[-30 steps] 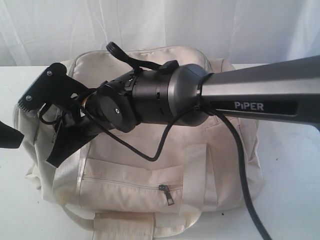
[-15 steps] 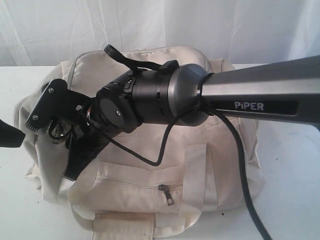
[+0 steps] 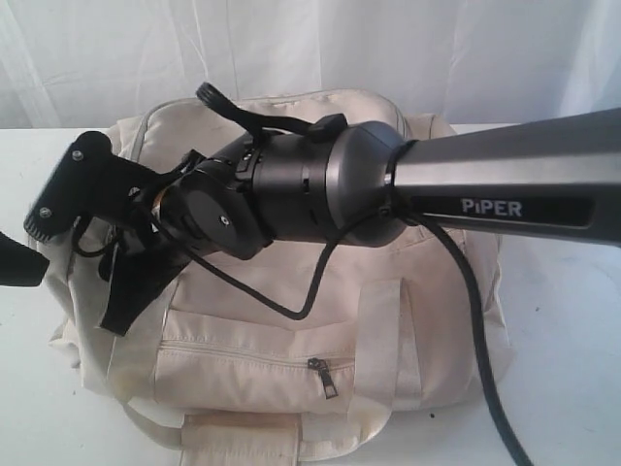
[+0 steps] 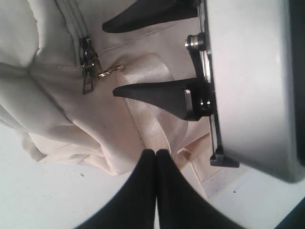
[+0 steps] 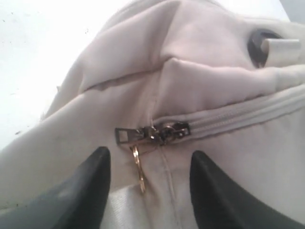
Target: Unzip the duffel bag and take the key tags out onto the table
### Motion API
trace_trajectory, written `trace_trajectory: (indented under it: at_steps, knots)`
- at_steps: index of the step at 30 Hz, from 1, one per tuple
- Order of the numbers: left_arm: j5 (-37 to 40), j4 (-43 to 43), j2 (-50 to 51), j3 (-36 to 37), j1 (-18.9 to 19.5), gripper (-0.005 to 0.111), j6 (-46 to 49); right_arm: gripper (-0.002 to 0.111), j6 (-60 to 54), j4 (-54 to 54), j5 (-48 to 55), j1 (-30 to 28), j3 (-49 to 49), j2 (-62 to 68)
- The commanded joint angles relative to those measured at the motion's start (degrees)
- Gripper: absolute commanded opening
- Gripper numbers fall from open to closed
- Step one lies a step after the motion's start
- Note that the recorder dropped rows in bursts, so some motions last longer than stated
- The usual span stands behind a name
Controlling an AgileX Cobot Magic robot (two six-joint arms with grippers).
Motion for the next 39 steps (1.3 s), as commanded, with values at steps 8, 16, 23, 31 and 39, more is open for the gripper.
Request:
trace_trajectory:
  at_steps: [8, 16, 23, 31, 39]
  knots:
    - [1.02, -1.06, -0.24, 0.27, -0.13, 0.0, 0.19, 0.038, 0.0, -0.57, 0.67, 0.33, -0.27, 1.54]
    - [1.13, -1.07, -0.24, 0.27, -0.13, 0.0, 0.19, 0.033, 0.05, -0.57, -2.51, 0.22, -0.27, 2.55]
    - [1.11, -1.18, -0.24, 0.27, -0.13, 0.0, 0.19, 0.007, 0.05, -0.57, -2.53, 0.22, -0.27, 2.44]
    - [1.11, -1.18, -0.24, 0.27, -0.13, 0.0, 0.19, 0.0, 0.05, -1.65, -0.82, 0.11, -0.27, -0.76]
    - [1.11, -1.18, -0.24, 0.27, -0.13, 0.0, 0.19, 0.0, 0.05, -2.97, 0.71, -0.81, -0.27, -3.46]
